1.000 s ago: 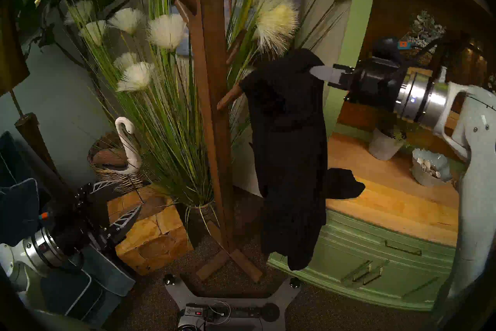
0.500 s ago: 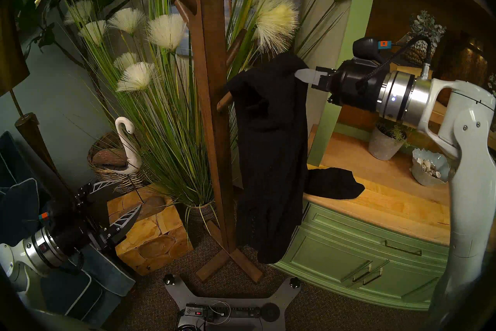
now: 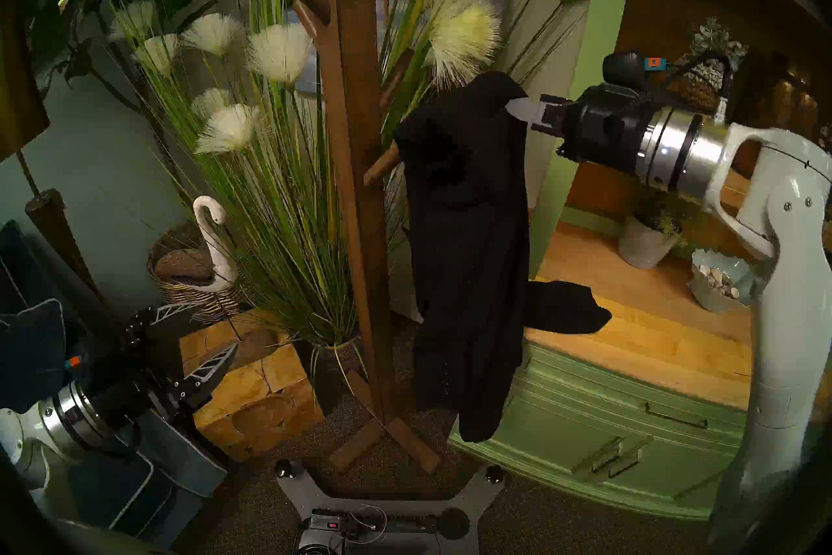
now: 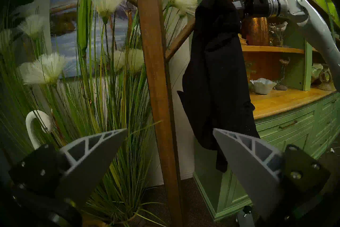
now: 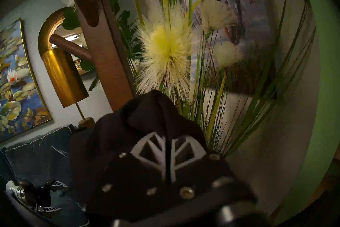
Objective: Pick up jacket and place on coat hanger
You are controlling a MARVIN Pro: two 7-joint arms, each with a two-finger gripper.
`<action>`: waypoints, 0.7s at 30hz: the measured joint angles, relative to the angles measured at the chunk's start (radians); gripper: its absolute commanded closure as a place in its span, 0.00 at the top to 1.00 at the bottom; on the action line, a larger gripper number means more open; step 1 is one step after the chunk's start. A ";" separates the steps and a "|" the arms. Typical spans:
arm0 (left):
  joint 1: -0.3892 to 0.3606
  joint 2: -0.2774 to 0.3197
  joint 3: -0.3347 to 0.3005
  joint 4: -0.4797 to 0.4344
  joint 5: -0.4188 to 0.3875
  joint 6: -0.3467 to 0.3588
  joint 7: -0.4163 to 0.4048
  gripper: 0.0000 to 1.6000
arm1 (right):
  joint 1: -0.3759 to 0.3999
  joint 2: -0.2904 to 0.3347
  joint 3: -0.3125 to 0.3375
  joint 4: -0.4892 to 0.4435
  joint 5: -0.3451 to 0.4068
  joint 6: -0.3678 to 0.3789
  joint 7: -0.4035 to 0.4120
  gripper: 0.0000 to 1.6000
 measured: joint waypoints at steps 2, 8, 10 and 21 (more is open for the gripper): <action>-0.001 0.000 0.000 0.000 0.001 0.000 -0.001 1.00 | 0.010 -0.003 0.000 0.000 0.007 0.000 -0.010 0.00; -0.003 -0.003 -0.001 0.000 0.002 0.001 -0.003 1.00 | 0.051 -0.007 0.000 0.000 0.031 0.000 -0.046 0.00; -0.004 -0.003 -0.001 0.000 0.003 0.001 -0.004 1.00 | 0.063 -0.008 0.001 0.000 0.040 0.000 -0.058 0.00; -0.007 -0.007 -0.003 0.000 0.005 0.004 -0.008 1.00 | 0.098 -0.002 0.015 0.005 0.084 0.003 -0.104 0.00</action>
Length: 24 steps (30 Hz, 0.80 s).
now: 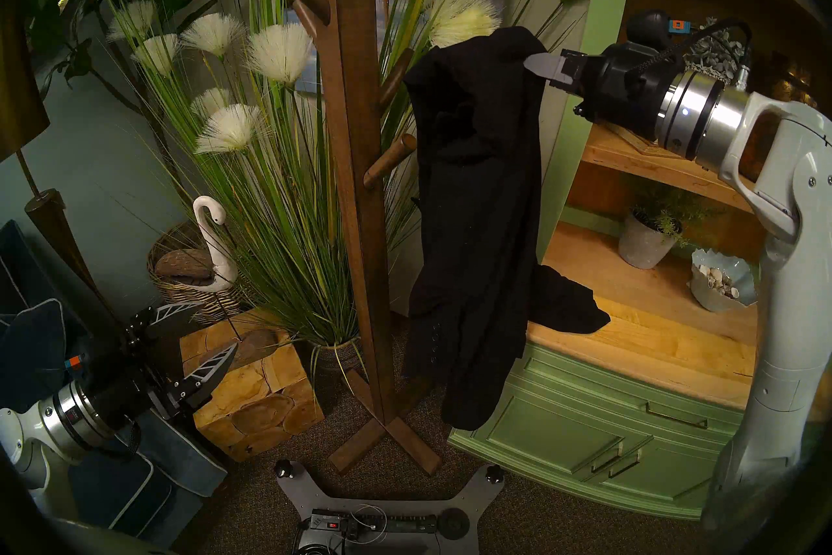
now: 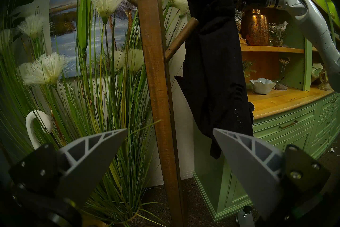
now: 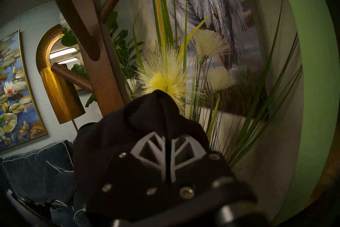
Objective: Pick up jacket and place on coat hanger
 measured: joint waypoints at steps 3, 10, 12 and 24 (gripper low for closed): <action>-0.001 -0.001 -0.001 0.000 0.001 0.001 -0.001 1.00 | -0.003 0.006 0.005 -0.008 0.004 0.000 0.003 0.00; -0.003 -0.004 -0.002 0.000 0.002 0.002 -0.004 1.00 | -0.032 0.025 0.039 -0.031 -0.004 0.000 0.056 0.00; -0.004 -0.005 -0.002 0.000 0.002 0.003 -0.005 1.00 | -0.040 0.027 0.043 -0.034 -0.007 0.000 0.060 0.00; -0.007 -0.009 -0.004 0.000 0.005 0.005 -0.010 1.00 | -0.029 0.022 -0.102 -0.047 -0.030 -0.014 -0.099 0.00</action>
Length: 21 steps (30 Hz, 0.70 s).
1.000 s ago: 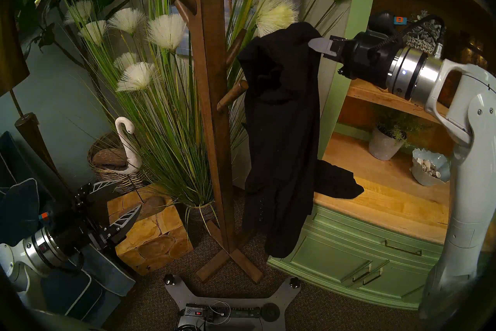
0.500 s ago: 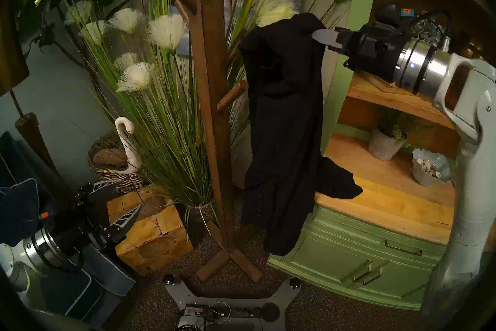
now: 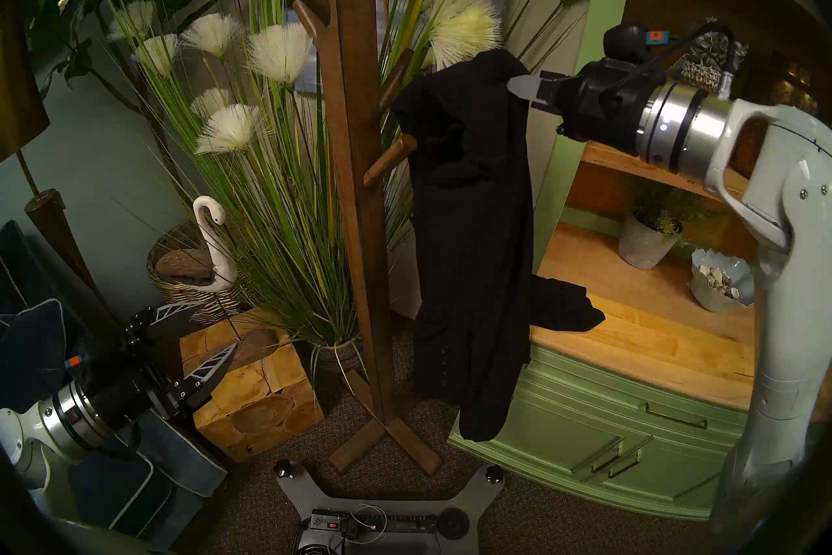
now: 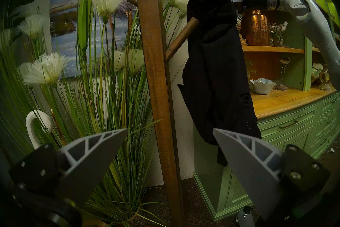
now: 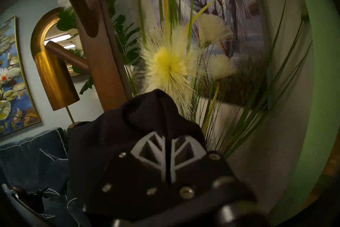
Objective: Pick up jacket and place on coat hanger
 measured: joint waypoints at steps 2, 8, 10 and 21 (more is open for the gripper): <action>-0.001 -0.001 0.000 0.000 0.000 0.000 -0.001 1.00 | 0.002 -0.005 -0.033 -0.003 -0.007 -0.003 -0.014 0.00; -0.003 -0.003 -0.001 0.000 0.002 0.001 -0.003 1.00 | -0.007 -0.019 -0.073 -0.032 -0.019 -0.001 -0.021 0.00; -0.004 -0.003 -0.002 0.000 0.003 0.002 -0.004 1.00 | -0.014 -0.021 -0.057 -0.041 -0.020 0.004 -0.012 0.00; -0.007 -0.007 -0.003 0.000 0.006 0.003 -0.009 1.00 | -0.129 -0.035 0.096 -0.094 -0.034 0.013 0.038 0.00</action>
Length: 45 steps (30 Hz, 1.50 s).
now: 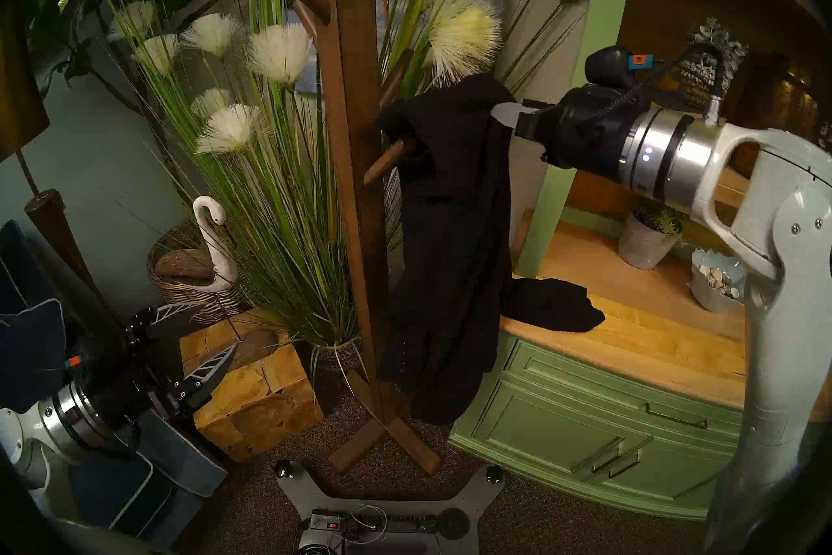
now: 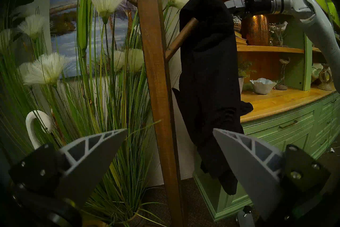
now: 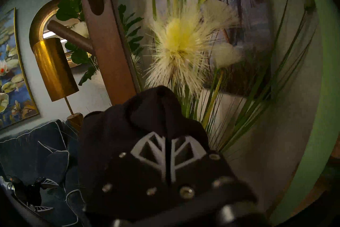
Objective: Pick up jacket and place on coat hanger
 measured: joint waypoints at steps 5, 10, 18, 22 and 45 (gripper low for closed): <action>-0.002 -0.001 -0.001 0.000 0.002 0.000 -0.002 1.00 | -0.071 -0.014 0.069 -0.004 -0.006 0.000 0.039 0.00; -0.004 -0.003 -0.002 0.000 0.003 0.001 -0.004 1.00 | -0.144 -0.018 0.099 -0.004 -0.014 0.000 0.120 0.00; -0.007 -0.006 -0.003 0.000 0.006 0.002 -0.008 1.00 | -0.143 0.022 0.092 -0.005 -0.022 0.000 0.234 0.00; -0.008 -0.007 -0.003 0.001 0.008 0.002 -0.009 1.00 | -0.113 0.054 0.059 -0.006 -0.022 -0.001 0.270 0.00; -0.016 -0.015 -0.006 0.001 0.017 0.004 -0.018 1.00 | 0.031 0.093 -0.080 -0.014 -0.072 -0.054 0.246 0.00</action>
